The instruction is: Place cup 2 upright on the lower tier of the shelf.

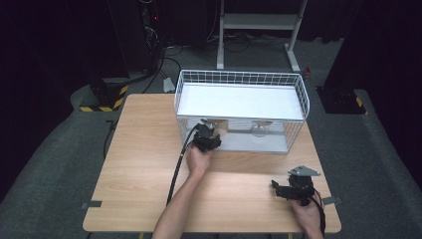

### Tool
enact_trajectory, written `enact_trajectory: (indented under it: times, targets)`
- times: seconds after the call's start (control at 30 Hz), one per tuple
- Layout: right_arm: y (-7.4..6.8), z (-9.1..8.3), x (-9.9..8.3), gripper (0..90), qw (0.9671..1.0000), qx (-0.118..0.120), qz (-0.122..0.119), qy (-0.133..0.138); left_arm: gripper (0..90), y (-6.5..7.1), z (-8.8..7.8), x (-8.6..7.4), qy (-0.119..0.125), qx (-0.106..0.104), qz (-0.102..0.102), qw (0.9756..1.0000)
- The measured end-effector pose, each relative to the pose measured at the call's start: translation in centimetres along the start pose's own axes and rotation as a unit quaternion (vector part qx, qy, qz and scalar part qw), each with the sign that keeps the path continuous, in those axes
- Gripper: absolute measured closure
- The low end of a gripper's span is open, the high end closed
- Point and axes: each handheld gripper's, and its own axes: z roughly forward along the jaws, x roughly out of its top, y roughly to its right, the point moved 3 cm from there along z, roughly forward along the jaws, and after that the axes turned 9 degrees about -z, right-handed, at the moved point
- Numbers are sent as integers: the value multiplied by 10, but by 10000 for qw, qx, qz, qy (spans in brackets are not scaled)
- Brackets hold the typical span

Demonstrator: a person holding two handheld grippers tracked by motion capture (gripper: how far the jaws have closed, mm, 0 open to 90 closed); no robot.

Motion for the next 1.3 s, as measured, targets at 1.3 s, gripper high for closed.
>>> enact_trajectory:
  times: [1.3]
  targets:
    - [0,0,0,142,10000,0,1,0,271,-13,-31,-12,35,-288,-121,9995]
